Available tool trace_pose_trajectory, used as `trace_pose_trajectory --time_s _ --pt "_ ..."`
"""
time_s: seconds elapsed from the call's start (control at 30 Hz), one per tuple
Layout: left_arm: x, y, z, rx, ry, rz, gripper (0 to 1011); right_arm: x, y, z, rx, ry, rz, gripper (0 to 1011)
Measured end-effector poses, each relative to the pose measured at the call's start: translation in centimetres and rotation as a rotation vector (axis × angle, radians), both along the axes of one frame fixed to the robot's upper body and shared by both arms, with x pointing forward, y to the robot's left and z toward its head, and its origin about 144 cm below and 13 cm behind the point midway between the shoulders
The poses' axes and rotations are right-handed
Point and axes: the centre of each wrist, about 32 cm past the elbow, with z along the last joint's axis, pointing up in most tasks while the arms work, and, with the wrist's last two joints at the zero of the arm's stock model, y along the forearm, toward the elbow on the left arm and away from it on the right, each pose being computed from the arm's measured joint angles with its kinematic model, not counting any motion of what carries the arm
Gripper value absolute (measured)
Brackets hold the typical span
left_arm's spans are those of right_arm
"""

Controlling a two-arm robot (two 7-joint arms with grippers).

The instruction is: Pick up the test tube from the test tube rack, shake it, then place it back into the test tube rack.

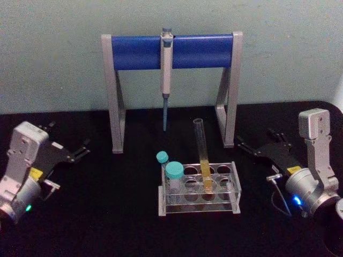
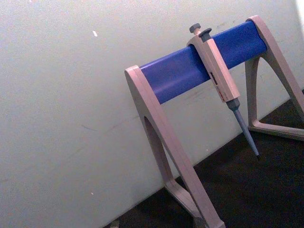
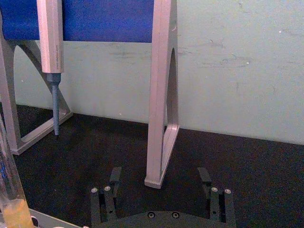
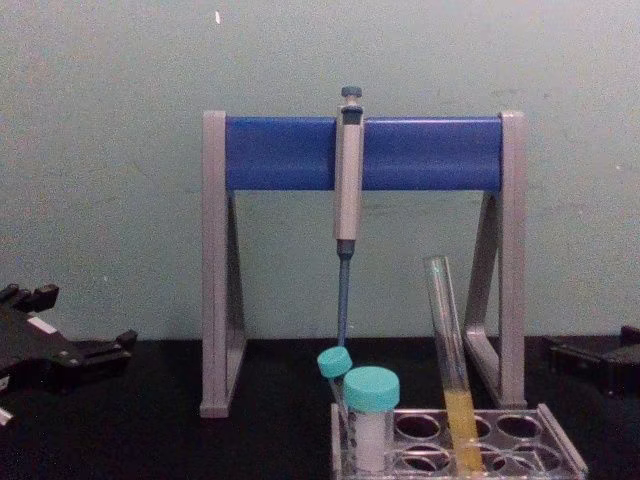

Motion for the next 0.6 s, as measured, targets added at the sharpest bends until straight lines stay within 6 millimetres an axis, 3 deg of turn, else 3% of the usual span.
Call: trace_pose_trajectory --time_s 0.6 --pt "0.00 0.00 0.00 0.000 0.000 0.000 1001 0.00 0.00 0.00 0.000 0.000 0.000 1000"
